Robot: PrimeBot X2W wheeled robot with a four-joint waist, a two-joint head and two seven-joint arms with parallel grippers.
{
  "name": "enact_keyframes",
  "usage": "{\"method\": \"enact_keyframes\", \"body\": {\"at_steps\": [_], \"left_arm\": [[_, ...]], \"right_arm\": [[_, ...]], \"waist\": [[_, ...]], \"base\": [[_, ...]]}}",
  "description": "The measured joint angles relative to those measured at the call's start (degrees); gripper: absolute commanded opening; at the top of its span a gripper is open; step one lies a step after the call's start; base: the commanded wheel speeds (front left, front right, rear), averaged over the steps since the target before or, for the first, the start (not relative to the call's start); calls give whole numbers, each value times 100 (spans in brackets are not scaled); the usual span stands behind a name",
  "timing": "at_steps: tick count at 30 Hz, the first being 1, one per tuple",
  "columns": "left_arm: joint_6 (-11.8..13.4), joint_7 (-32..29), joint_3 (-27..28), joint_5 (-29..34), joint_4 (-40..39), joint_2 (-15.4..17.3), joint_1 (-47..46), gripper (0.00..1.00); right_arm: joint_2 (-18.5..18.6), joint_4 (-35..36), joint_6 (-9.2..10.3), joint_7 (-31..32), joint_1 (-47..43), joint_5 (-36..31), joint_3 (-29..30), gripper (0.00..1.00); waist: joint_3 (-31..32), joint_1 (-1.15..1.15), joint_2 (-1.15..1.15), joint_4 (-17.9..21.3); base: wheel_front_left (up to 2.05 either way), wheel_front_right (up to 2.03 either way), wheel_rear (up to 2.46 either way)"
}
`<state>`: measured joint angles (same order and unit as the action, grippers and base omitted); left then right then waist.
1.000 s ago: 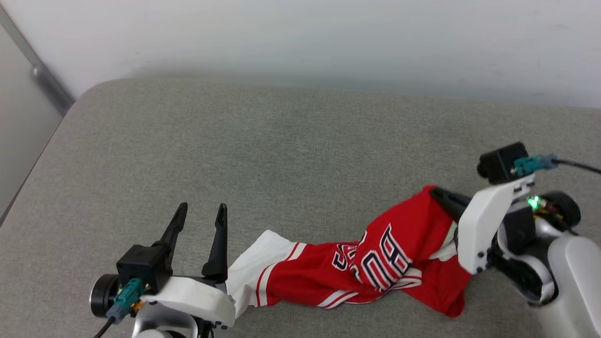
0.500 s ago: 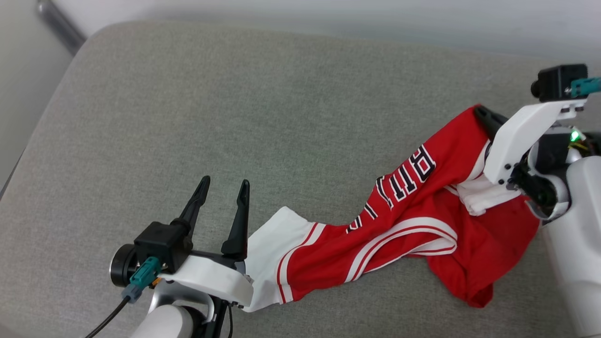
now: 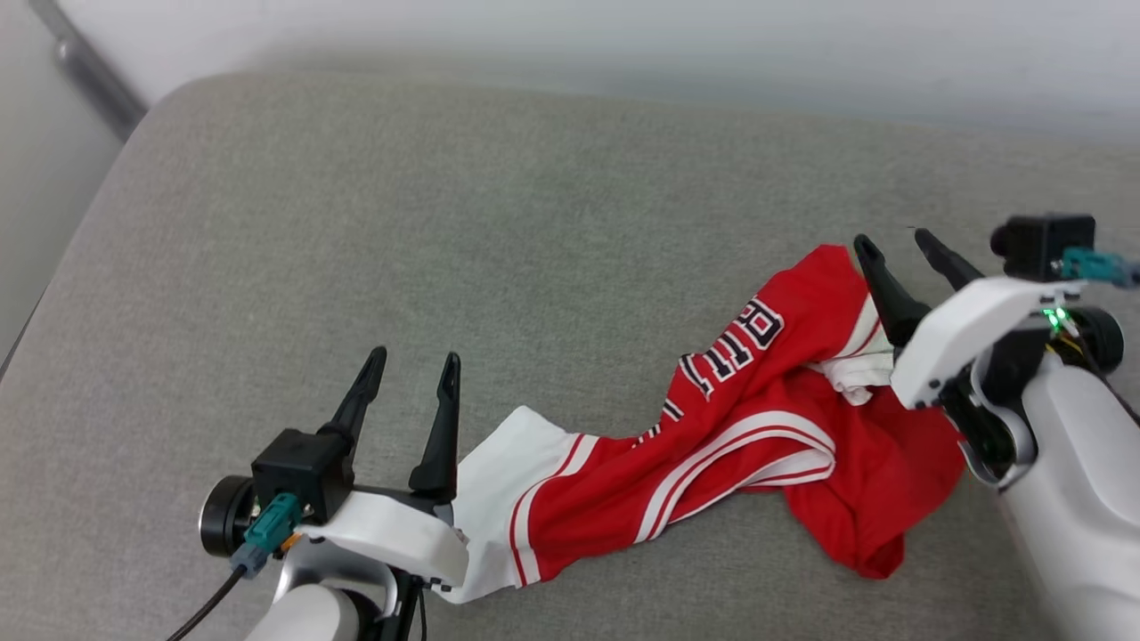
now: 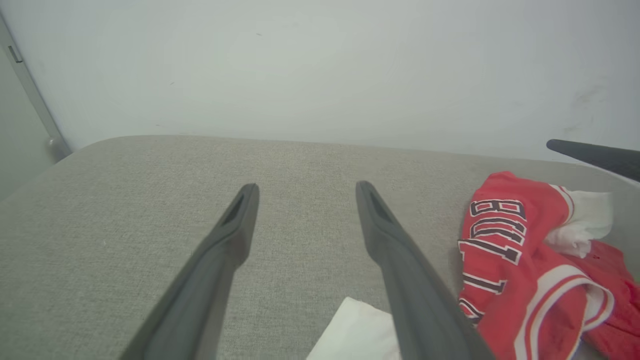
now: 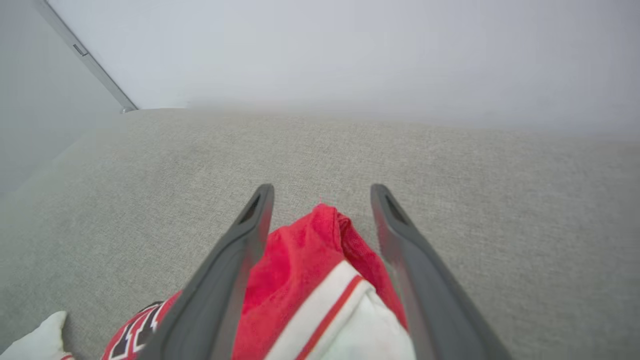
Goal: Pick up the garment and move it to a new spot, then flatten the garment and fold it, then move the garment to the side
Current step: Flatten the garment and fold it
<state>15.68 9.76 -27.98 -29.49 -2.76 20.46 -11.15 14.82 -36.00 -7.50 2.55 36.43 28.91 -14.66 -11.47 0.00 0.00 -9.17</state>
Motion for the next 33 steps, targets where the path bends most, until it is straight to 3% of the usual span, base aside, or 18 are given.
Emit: {"method": "enact_keyframes", "body": {"at_steps": [5, 12, 18, 28, 29, 30, 33], "left_arm": [[100, -77, -5, 0, -87, 62, 165, 100], [172, -153, -12, -29, -207, 115, 297, 100], [197, -176, -71, -26, -312, 104, 285, 100], [141, -69, -67, -49, -210, 56, 121, 100], [137, -49, -63, -51, -189, 54, 118, 100], [127, -43, -59, -51, -165, 52, 115, 100], [119, -23, -54, -71, -101, 40, 114, 100]], "right_arm": [[280, 432, 0, 60, -505, 187, 80, 100], [521, 1257, 0, 1750, -1135, 127, 310, 100], [409, 1860, 0, 2973, -1335, 12, 568, 100], [175, 1752, 0, 3633, -1000, -302, 800, 100], [152, 1725, 0, 3650, -965, -302, 794, 39], [143, 1696, 0, 3691, -934, -298, 783, 0], [145, 1656, 0, 3822, -912, -274, 771, 0]], "waist": [[275, 0, 0, 206], [494, 0, 0, 482], [386, 0, 0, 454], [-45, 0, 0, 174], [-67, 0, 0, 154], [-81, 0, 0, 140], [-41, 0, 0, 152]], "base": [[0, 0, 0], [0, 0, 0], [0, 0, 0], [0, 0, 0], [0, 0, 0], [0, 0, 0], [0, 0, 0]]}}
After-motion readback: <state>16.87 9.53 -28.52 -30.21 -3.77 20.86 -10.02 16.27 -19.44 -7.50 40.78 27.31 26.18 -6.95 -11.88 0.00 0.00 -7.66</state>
